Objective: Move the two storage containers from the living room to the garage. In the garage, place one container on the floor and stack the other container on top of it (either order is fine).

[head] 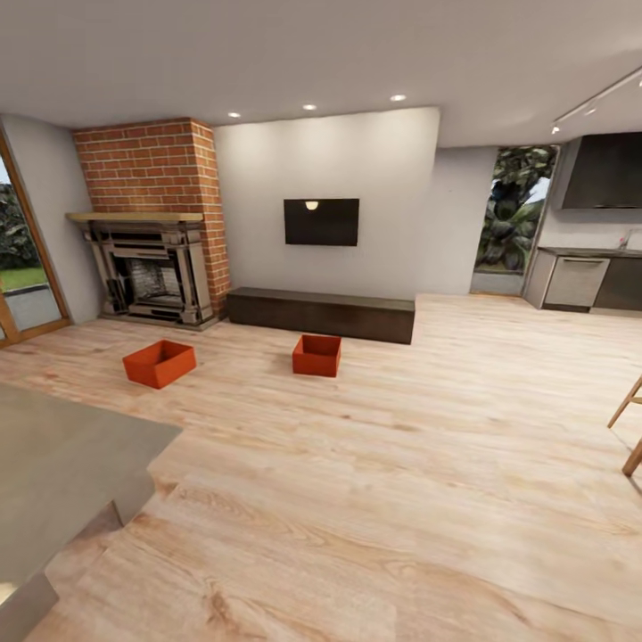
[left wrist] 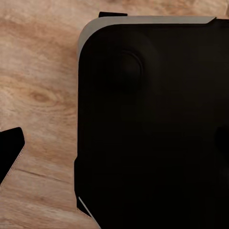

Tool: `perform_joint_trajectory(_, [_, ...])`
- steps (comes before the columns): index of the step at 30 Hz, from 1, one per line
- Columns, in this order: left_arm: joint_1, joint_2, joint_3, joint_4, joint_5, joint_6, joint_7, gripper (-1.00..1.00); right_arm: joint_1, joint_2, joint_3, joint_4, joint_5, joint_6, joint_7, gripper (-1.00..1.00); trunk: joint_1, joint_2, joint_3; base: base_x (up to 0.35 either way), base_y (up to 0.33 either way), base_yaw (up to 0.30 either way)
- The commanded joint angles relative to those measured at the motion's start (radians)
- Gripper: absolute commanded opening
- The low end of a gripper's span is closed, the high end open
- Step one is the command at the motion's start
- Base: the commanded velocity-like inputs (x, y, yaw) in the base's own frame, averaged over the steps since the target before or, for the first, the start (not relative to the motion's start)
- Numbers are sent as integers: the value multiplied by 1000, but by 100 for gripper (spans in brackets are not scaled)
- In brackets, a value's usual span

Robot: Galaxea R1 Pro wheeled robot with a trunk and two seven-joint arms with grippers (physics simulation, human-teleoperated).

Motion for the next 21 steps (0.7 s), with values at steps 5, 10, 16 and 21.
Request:
perform_joint_trajectory(5, [0,0,0,0,6,0,1,100,-1,0,9,2,-8,-4,-1,100,1,0,-1,323,0,0])
perform_joint_trajectory(10, [0,0,0,0,6,10,0,100,-1,0,9,2,-8,-4,-1,100,1,0,-1,323,0,0])
perform_joint_trajectory(16, [0,0,0,0,5,10,0,100,-1,0,9,2,-8,-4,-1,100,1,0,-1,323,0,0])
perform_joint_trajectory(21, [0,-1,0,0,4,8,0,100,-1,0,9,2,-8,-4,-1,100,1,0,-1,323,0,0])
